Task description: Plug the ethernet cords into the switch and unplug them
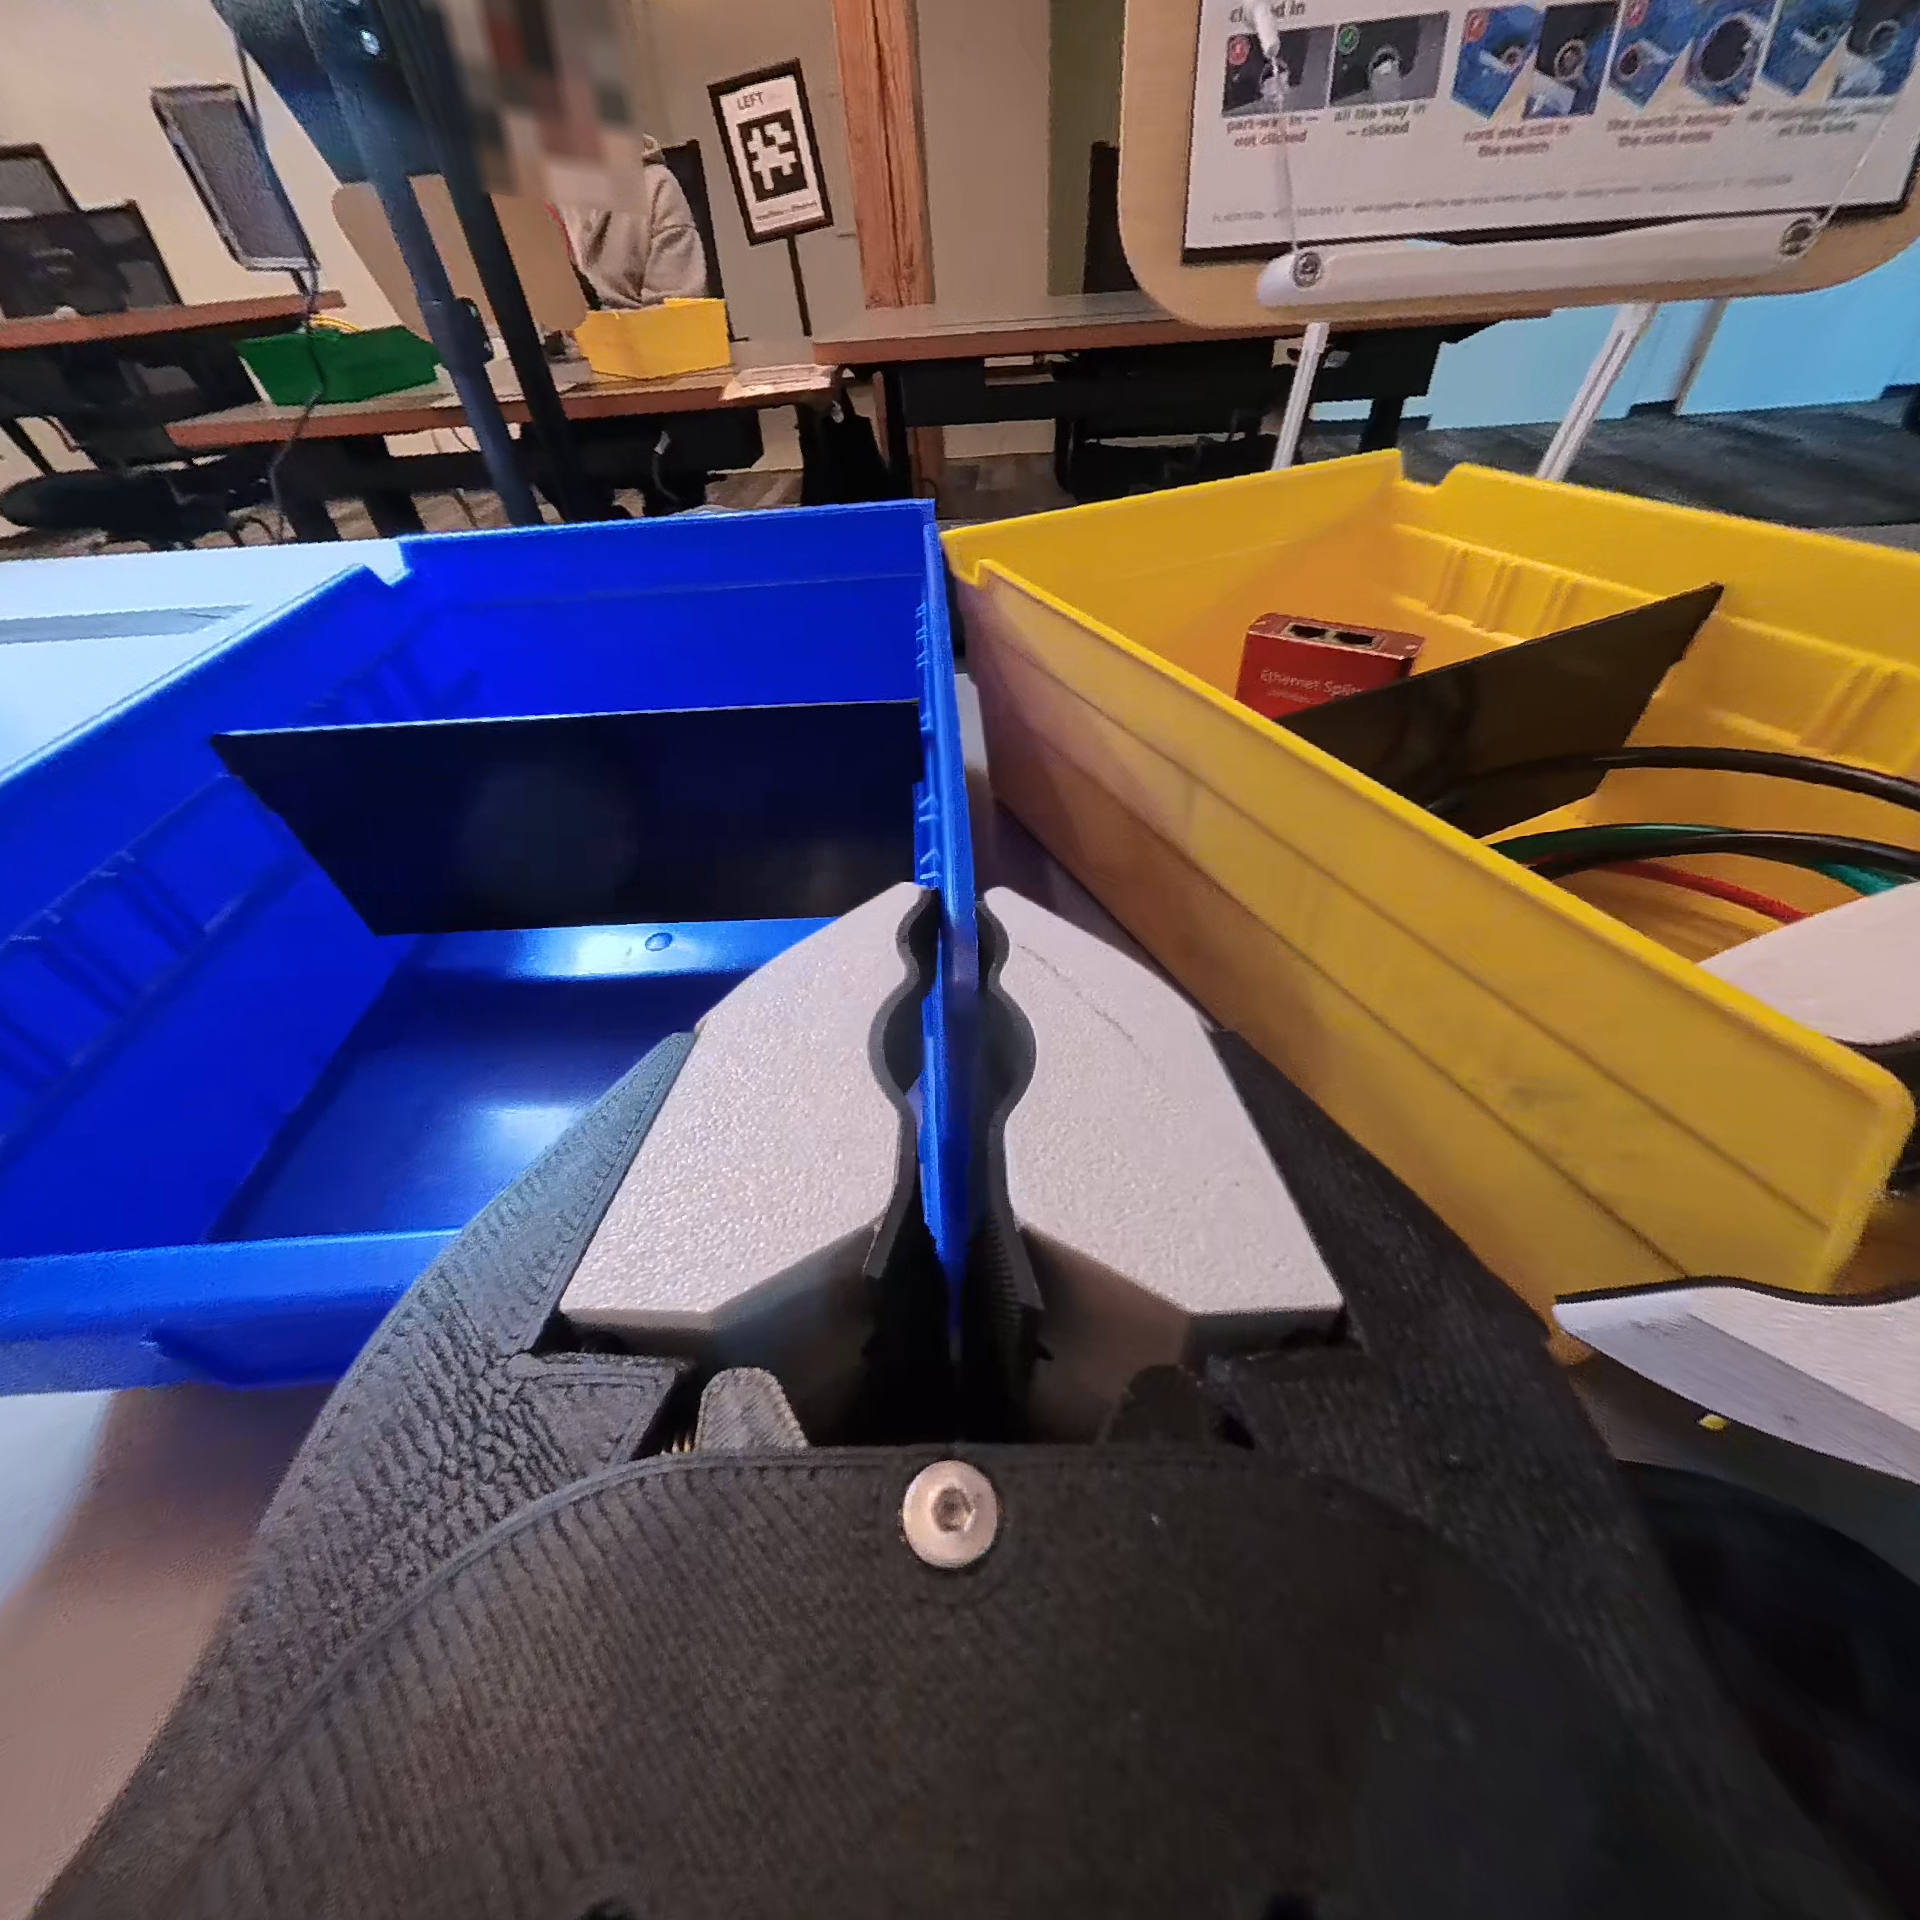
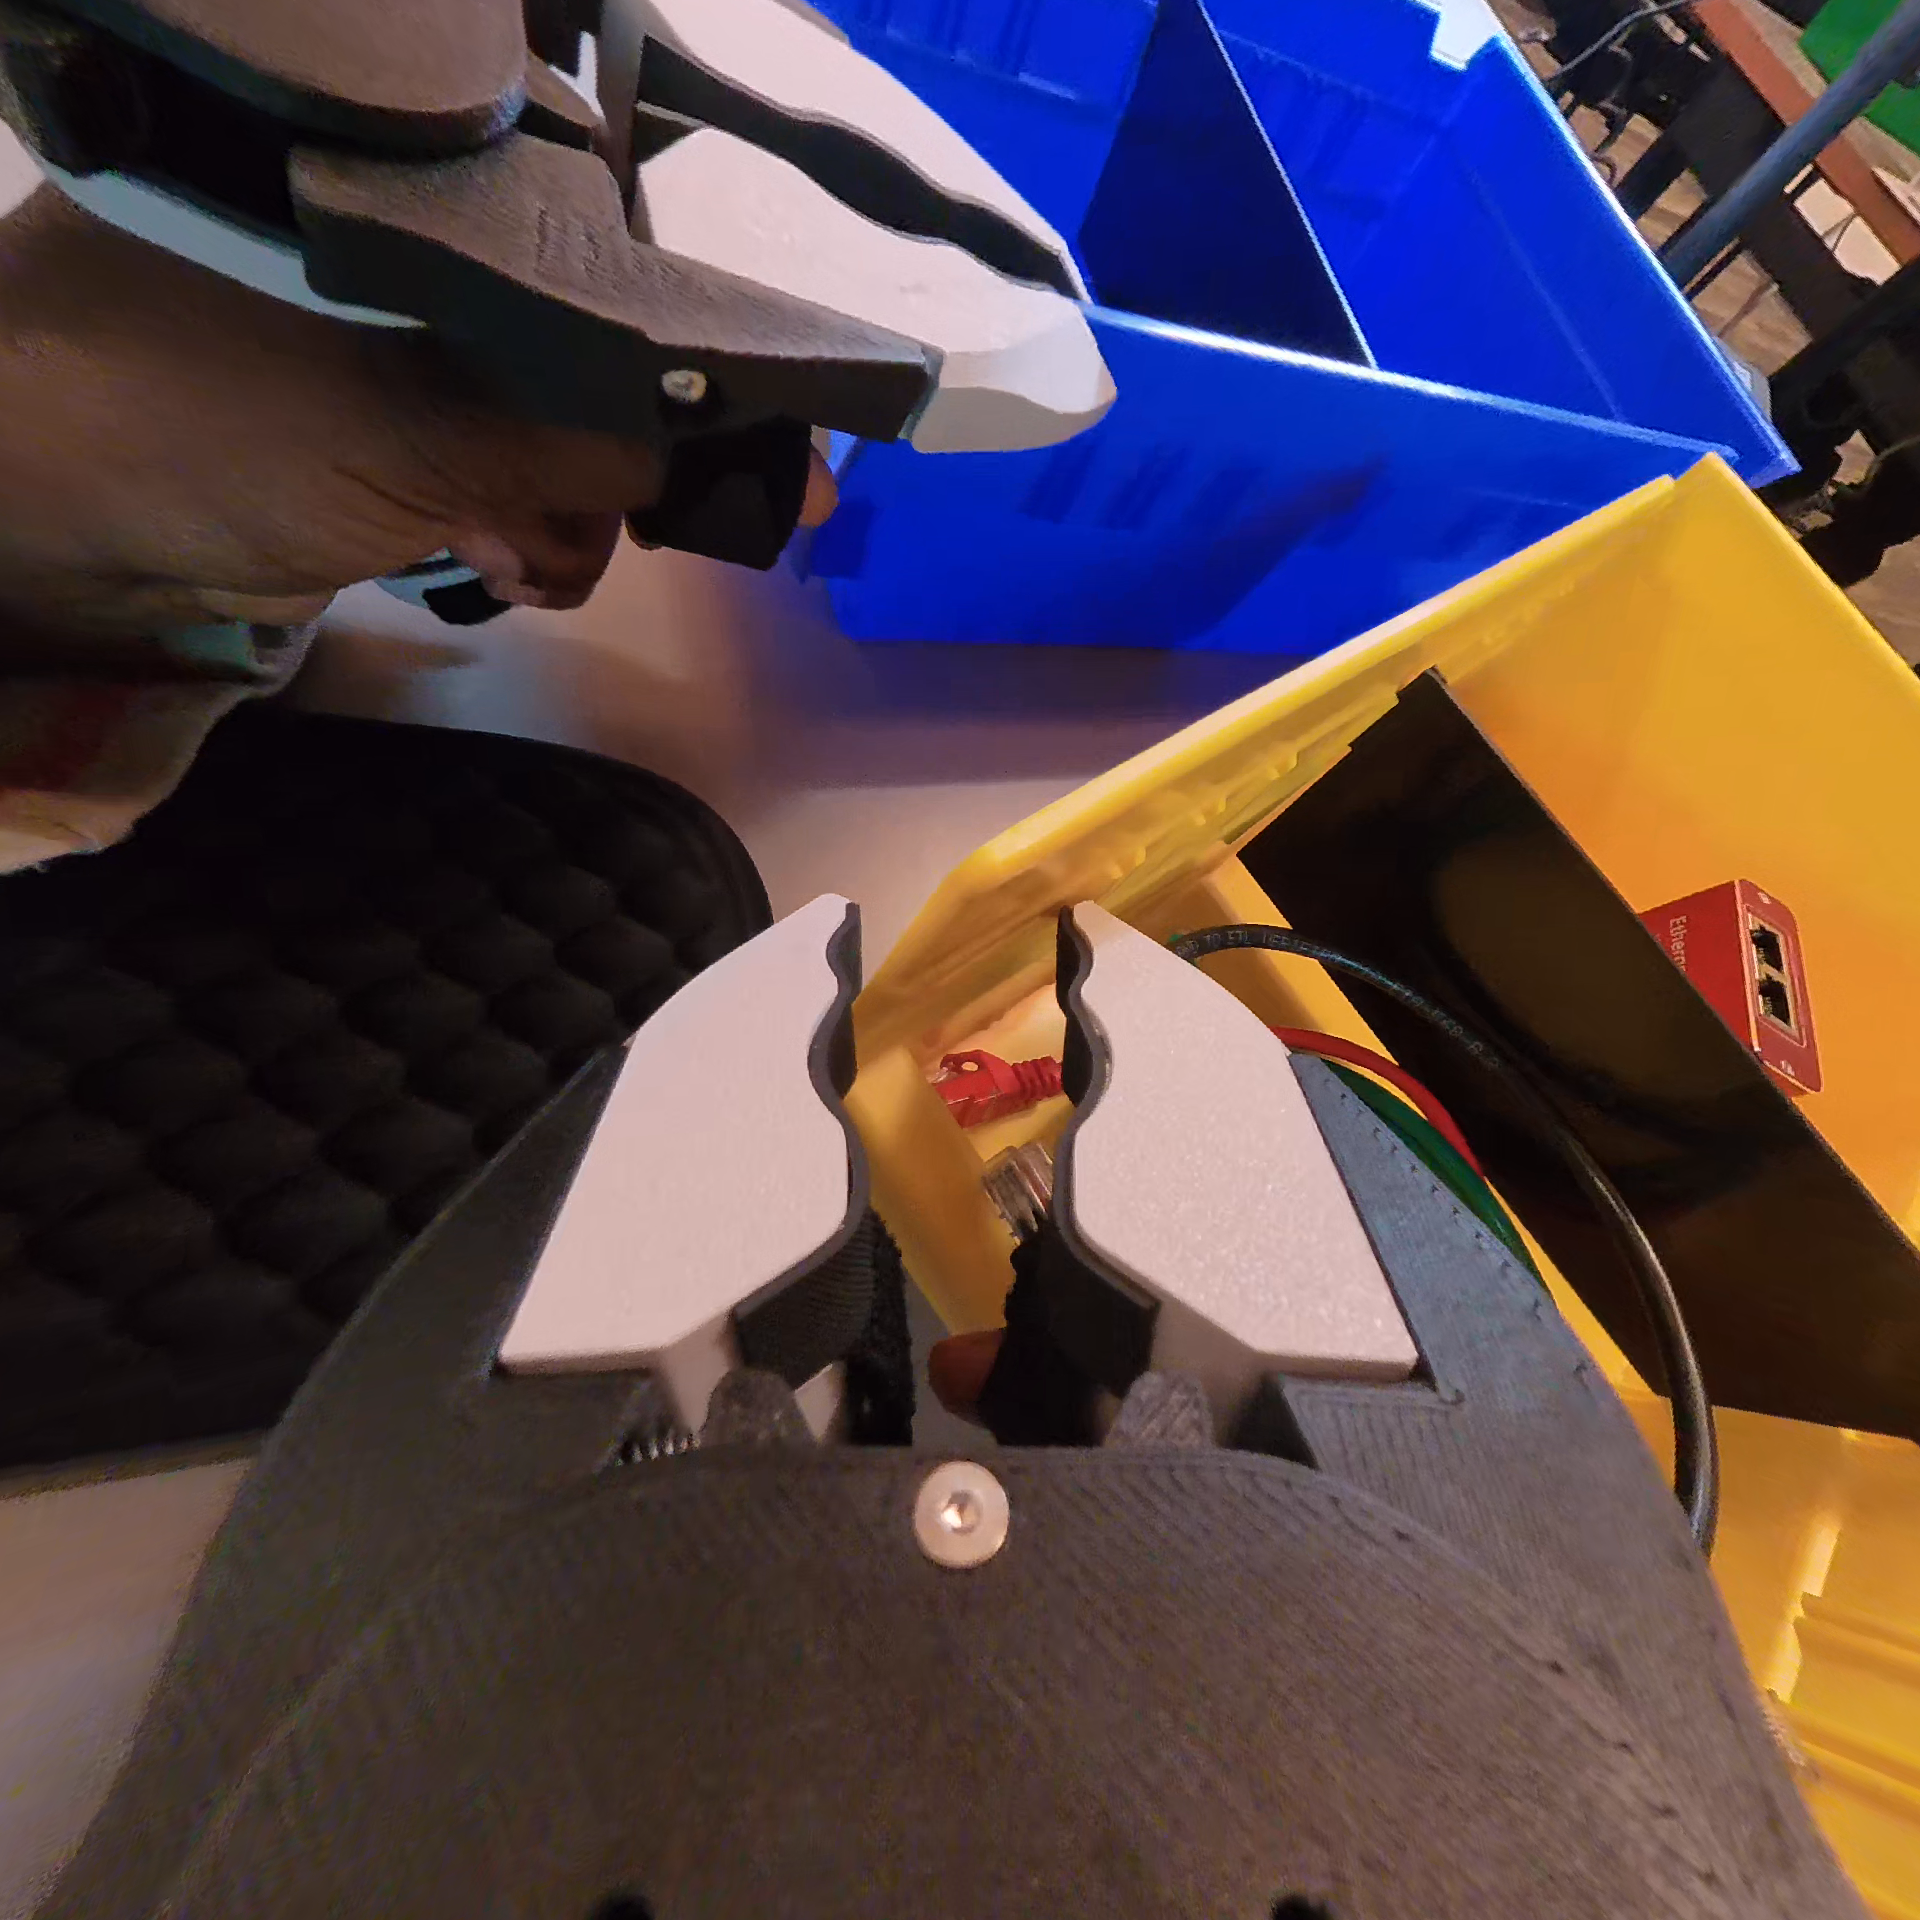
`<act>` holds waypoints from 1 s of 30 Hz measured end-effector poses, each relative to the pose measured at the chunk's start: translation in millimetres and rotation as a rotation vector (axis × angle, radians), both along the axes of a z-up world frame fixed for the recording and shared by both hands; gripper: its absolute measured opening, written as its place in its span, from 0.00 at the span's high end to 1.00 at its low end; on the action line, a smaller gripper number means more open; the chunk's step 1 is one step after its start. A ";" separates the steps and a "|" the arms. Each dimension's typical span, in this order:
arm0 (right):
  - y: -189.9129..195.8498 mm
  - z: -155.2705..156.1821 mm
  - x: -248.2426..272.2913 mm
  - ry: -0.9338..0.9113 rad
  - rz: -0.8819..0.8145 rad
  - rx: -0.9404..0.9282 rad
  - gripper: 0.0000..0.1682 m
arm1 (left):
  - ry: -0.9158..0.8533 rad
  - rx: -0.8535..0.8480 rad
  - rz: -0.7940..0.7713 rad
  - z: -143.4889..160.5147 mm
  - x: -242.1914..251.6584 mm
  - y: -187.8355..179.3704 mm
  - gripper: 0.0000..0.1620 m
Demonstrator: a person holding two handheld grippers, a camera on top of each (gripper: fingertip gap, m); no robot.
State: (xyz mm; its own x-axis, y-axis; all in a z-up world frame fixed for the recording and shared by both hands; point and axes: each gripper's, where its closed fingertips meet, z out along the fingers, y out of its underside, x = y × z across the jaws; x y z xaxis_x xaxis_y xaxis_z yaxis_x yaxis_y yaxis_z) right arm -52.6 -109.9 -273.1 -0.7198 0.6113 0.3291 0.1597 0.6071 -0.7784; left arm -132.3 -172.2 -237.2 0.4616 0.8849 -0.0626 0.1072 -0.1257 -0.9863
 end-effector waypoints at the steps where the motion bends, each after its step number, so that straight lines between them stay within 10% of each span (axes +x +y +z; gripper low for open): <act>1: 0.2 0.1 -0.2 0.003 0.005 -0.004 0.78 | -0.004 0.005 -0.005 0.0 0.2 0.4 0.96; 7: 5.7 0.3 0.3 0.006 0.009 -0.024 0.78 | -0.021 0.082 -0.079 4.6 5.6 7.5 0.93; 11: 10.6 16.1 1.9 0.038 -0.061 -0.075 0.76 | 0.011 0.107 -0.117 21.4 5.0 -3.7 0.74; 18: -20.1 101.3 10.0 0.151 -0.149 -0.483 0.35 | 0.146 0.224 -0.030 84.3 -7.1 -100.9 0.63; 22: -61.4 104.9 19.4 0.154 -0.077 -0.485 0.32 | 0.086 0.080 0.186 51.4 -44.4 -175.7 0.57; 27: -88.2 78.7 5.6 0.078 -0.104 -0.485 0.27 | -0.093 0.017 0.012 10.9 -71.5 -178.7 0.50; 30: -93.5 61.9 -6.7 0.024 -0.136 -0.456 0.30 | -0.113 -0.042 -0.035 -5.1 -89.2 -174.2 0.68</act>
State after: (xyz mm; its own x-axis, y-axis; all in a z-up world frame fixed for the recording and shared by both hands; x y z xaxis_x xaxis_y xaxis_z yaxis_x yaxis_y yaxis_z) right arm -59.2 -203.3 -211.2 -0.6188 0.7853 0.0209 0.1923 0.1772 -0.9652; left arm -221.5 -346.4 -242.3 0.4986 0.8657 -0.0448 0.2122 -0.1720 -0.9620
